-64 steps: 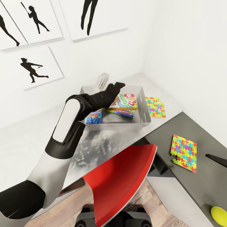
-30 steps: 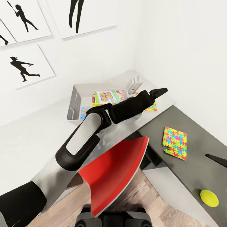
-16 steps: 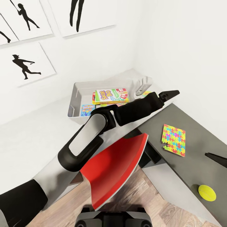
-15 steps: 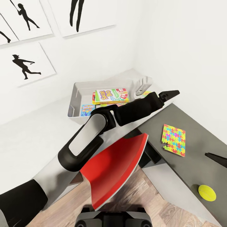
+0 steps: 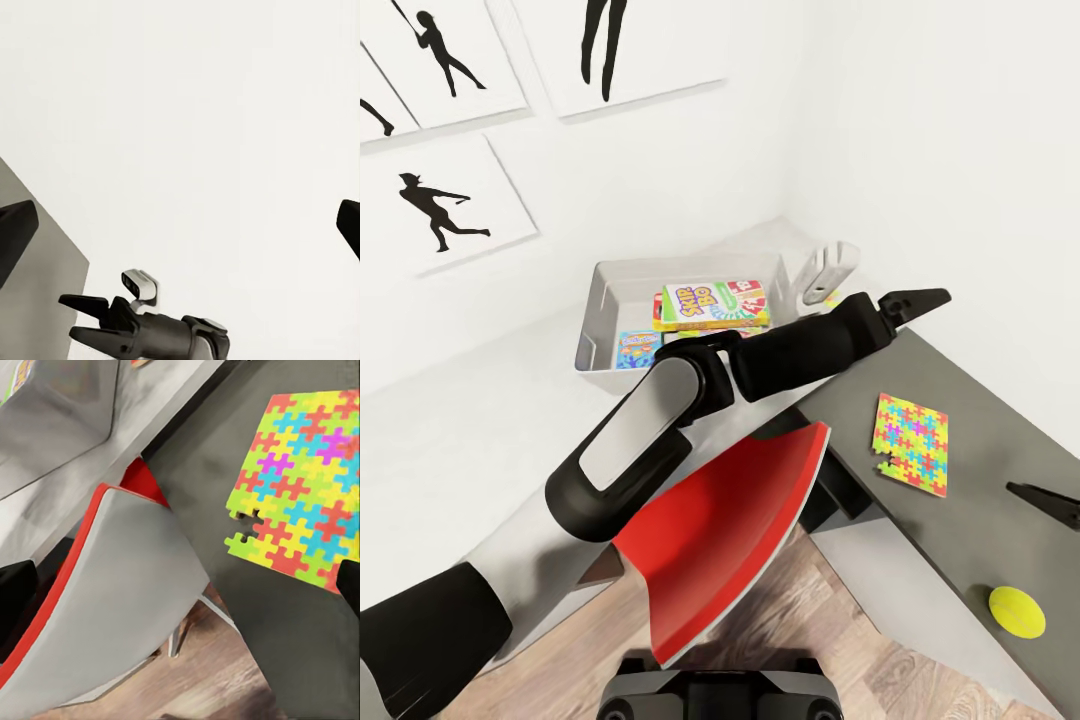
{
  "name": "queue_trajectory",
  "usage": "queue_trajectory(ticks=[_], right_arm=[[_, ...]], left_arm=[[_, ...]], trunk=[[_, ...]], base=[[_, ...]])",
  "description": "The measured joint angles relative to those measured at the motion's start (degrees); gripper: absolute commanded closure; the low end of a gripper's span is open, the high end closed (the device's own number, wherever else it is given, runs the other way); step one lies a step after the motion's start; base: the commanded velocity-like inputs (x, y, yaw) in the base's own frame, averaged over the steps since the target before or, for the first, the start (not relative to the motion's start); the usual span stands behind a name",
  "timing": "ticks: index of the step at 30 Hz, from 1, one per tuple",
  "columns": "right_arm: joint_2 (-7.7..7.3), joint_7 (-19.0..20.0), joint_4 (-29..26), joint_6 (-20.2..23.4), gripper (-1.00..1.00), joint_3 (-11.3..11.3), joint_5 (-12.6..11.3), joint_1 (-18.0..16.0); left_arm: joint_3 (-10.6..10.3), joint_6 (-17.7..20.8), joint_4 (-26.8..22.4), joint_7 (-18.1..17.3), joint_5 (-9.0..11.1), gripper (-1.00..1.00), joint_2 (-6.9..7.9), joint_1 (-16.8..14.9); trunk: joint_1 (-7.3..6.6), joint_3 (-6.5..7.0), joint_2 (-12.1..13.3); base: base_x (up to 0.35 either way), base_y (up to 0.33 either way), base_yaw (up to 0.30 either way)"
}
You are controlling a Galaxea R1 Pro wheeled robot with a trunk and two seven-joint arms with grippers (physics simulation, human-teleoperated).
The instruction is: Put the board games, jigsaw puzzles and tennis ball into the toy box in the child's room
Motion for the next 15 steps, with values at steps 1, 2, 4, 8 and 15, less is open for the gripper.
queue_trajectory(ticks=[1,2,4,8,15], right_arm=[[-0.02,-1.57,0.00,0.01,-1.00,0.03,0.04,-0.10],[-0.02,-1.63,0.00,0.02,-1.00,0.03,0.02,-0.10],[-0.11,-4.83,0.00,0.02,-1.00,0.07,0.10,-0.24],[-0.20,-7.61,0.00,0.05,-1.00,0.12,0.13,-0.35],[-0.32,-11.44,-0.03,0.03,-1.00,0.21,0.20,-0.51]], left_arm=[[-0.04,0.00,0.00,0.14,0.16,-1.00,0.00,-0.04],[-0.04,0.00,0.00,0.14,0.17,-1.00,0.00,-0.04],[-0.10,0.03,0.00,0.51,0.40,-1.00,0.00,-0.14],[-0.14,0.16,0.00,0.88,0.57,-1.00,-0.04,-0.55],[-0.45,1.31,0.00,1.65,0.79,-1.00,0.02,-2.36]], trunk=[[0.00,0.00,0.00],[0.00,0.00,0.00],[0.00,0.00,0.00],[0.00,0.00,0.00],[0.00,0.00,0.00]], base=[[-0.001,0.000,0.000],[0.000,0.000,0.000],[0.000,0.000,0.000],[0.000,0.000,0.000],[0.000,0.000,0.000]])
